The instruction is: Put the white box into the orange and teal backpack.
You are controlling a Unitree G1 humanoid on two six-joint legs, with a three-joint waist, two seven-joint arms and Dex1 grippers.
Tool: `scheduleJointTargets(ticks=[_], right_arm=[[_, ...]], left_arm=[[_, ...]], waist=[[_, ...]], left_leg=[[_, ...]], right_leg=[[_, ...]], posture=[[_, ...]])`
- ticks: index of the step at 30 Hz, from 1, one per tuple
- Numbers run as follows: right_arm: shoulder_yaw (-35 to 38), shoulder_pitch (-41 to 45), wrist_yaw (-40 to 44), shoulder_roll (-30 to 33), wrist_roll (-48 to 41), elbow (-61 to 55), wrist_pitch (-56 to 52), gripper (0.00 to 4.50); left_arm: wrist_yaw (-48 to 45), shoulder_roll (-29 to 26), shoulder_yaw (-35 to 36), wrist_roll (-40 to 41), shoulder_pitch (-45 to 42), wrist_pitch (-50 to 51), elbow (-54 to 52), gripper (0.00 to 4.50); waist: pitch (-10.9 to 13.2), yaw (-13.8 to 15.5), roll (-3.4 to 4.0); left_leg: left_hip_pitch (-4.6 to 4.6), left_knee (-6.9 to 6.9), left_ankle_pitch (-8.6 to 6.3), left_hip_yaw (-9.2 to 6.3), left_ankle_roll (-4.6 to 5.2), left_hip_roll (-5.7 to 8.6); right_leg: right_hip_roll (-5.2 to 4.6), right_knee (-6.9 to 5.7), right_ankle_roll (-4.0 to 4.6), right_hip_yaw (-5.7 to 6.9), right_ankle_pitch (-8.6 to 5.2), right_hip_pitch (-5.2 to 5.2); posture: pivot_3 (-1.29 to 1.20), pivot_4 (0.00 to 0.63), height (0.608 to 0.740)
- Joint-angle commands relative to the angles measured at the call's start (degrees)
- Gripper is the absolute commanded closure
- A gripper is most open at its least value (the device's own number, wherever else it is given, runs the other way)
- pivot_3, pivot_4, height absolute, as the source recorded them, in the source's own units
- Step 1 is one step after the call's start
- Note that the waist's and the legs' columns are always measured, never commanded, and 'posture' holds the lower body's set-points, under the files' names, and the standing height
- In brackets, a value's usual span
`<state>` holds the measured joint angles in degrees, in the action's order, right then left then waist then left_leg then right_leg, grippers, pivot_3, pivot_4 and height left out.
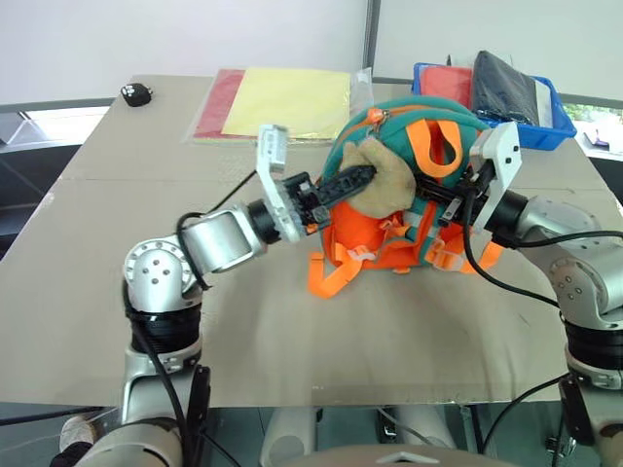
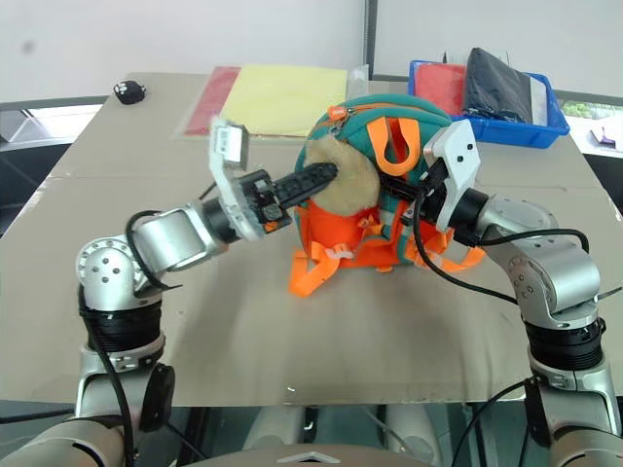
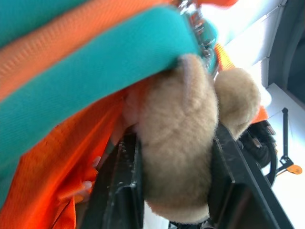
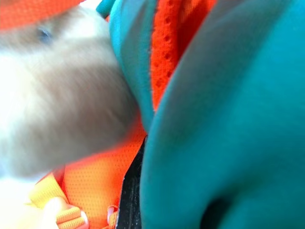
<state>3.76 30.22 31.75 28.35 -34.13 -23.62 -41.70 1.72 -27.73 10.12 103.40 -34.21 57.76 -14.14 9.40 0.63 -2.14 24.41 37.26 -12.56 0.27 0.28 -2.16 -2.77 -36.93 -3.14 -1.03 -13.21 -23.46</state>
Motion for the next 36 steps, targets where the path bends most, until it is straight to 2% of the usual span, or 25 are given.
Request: scheduleJointTargets(ticks=[1,4,7,11,14,18,25,30,33,36], right_arm=[[7.62,3.28,-8.14,-2.49,-0.87,2.88,-0.55,4.50],[11.04,4.77,-14.22,-4.51,0.09,6.48,-0.34,4.50],[15.57,7.21,-19.87,-7.36,-1.43,10.57,1.07,4.50],[18.57,8.98,-24.65,-8.66,-4.24,12.19,1.92,4.50],[18.03,8.81,-25.39,-7.06,-4.25,12.29,2.05,4.50],[16.15,7.77,-24.17,-6.05,-5.54,10.15,0.85,4.50],[10.82,4.54,-19.51,-4.07,-7.25,4.93,-0.57,4.50],[8.23,3.26,-17.57,-3.98,-9.47,0.46,-1.91,4.50],[2.35,0.52,-13.02,-1.52,-8.81,-5.14,-2.98,4.50],[-0.91,0.36,-13.76,-1.57,-6.30,-6.62,-2.70,4.50]], left_arm=[[-5.06,-3.56,11.31,9.11,-3.73,-2.92,2.91,4.29],[-6.69,-8.00,17.07,9.60,-1.60,-1.38,7.44,4.30],[-8.14,-13.17,16.60,2.19,7.26,0.52,9.85,4.30],[-8.45,-13.06,15.13,-6.50,15.33,-1.83,12.27,4.33],[-10.11,-10.77,16.06,-4.41,18.48,-2.51,8.39,4.33],[-9.79,-7.52,15.71,0.13,17.65,-5.44,2.40,4.33],[-7.13,-5.79,12.35,7.75,10.73,-7.84,-1.24,4.35],[-4.89,-5.38,8.45,7.61,7.09,-8.04,-3.55,4.36],[-1.95,-2.90,5.61,9.04,4.77,-10.01,-4.90,4.36],[0.11,-1.01,4.41,9.59,3.32,-11.23,-5.85,4.36]], waist=[[0.01,-0.01,0.01],[0.01,-0.31,0.02],[0.01,-0.73,0.02],[0.00,-0.91,0.04],[0.00,-0.54,0.05],[0.00,-0.30,0.05],[0.00,-0.03,0.05],[0.00,-0.03,0.05],[0.01,0.19,0.06],[0.01,0.03,0.06]], left_leg=[[0.00,0.00,0.00,0.00,0.00,0.00],[-0.01,-0.01,0.00,0.04,0.00,0.00],[0.00,-0.04,0.00,0.05,0.00,0.00],[0.06,-0.20,0.00,0.02,0.00,-0.02],[0.10,-0.17,0.00,0.02,0.00,0.00],[0.10,-0.12,0.00,0.03,0.00,0.01],[0.10,-0.12,0.00,0.00,0.00,0.00],[0.13,-0.12,0.00,0.02,0.00,0.00],[0.16,-0.13,0.00,-0.01,0.00,0.00],[0.23,-0.09,0.00,-0.03,0.00,0.01]], right_leg=[[0.00,0.00,0.00,0.01,0.00,0.00],[0.01,0.01,0.00,-0.01,0.00,0.00],[0.00,0.04,-0.01,-0.01,0.00,0.00],[-0.01,0.11,0.01,0.07,-0.01,-0.08],[-0.07,0.11,0.01,0.10,-0.01,-0.07],[-0.09,0.11,0.01,0.07,0.00,-0.07],[-0.04,0.09,0.01,0.08,-0.01,-0.07],[-0.04,0.11,0.00,0.06,0.00,-0.08],[-0.05,0.12,0.00,0.09,-0.01,-0.09],[-0.06,0.17,0.00,0.11,-0.01,-0.10]], posture=[[0.00,0.150,0.740],[0.00,0.150,0.740],[0.00,0.150,0.740],[0.00,0.150,0.740],[0.00,0.150,0.740],[0.00,0.150,0.740],[0.00,0.150,0.740],[0.00,0.150,0.740],[0.00,0.150,0.740],[0.00,0.150,0.740]])
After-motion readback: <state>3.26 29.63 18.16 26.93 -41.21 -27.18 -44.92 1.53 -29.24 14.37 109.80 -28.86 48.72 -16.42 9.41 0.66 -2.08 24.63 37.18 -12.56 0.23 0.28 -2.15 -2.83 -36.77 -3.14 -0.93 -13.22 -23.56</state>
